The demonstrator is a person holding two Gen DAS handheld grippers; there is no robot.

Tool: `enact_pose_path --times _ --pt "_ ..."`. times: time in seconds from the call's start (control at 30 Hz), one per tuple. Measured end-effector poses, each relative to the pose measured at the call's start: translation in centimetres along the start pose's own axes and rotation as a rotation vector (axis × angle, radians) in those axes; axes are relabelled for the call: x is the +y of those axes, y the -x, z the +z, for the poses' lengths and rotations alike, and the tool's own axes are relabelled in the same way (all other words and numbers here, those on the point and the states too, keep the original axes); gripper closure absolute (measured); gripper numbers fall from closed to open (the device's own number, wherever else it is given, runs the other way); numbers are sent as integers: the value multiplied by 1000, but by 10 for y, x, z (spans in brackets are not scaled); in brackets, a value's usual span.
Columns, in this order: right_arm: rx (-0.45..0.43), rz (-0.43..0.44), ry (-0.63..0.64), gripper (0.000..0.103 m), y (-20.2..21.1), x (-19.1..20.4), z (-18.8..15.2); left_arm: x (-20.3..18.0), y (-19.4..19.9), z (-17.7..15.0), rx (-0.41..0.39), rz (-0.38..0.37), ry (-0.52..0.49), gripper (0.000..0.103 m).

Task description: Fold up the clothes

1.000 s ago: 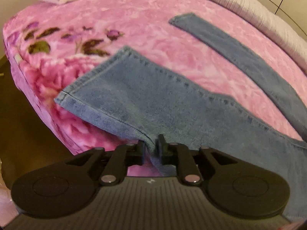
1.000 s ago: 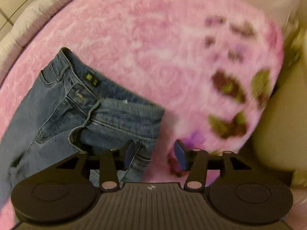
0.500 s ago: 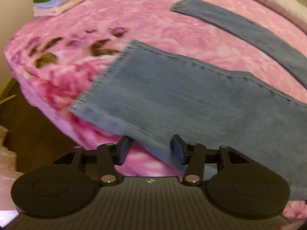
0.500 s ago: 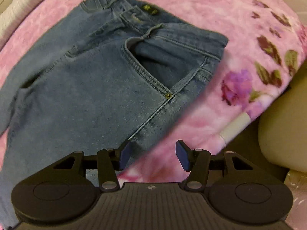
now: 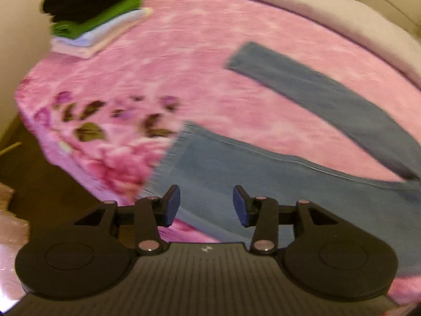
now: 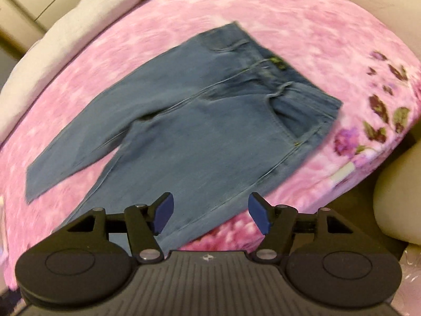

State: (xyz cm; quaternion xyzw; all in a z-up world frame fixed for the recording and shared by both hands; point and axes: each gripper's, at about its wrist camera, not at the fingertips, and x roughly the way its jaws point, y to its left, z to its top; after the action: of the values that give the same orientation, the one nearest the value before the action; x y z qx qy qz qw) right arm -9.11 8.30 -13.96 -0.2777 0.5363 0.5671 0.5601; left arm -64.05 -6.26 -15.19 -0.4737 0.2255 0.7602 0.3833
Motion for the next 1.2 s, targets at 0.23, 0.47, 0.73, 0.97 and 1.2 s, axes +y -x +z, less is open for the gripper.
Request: enact_pose_path --times 0.23,0.47,0.73,0.97,1.2 --pt "32 64 181 24 11 30 -15 -103 47 -44 62 -75 -173 57" --pt "-15 36 366 19 51 12 -35 -167 102 -95 37 -62 -233 53" --pt "-10 25 397 17 87 -29 -55 -197 152 -133 0 -44 -286 44" --pt "-14 51 414 15 108 -38 -68 -197 178 -152 -25 -32 -286 44" --pt "-13 62 417 15 118 -45 -78 -196 192 -171 -29 -28 -276 44"
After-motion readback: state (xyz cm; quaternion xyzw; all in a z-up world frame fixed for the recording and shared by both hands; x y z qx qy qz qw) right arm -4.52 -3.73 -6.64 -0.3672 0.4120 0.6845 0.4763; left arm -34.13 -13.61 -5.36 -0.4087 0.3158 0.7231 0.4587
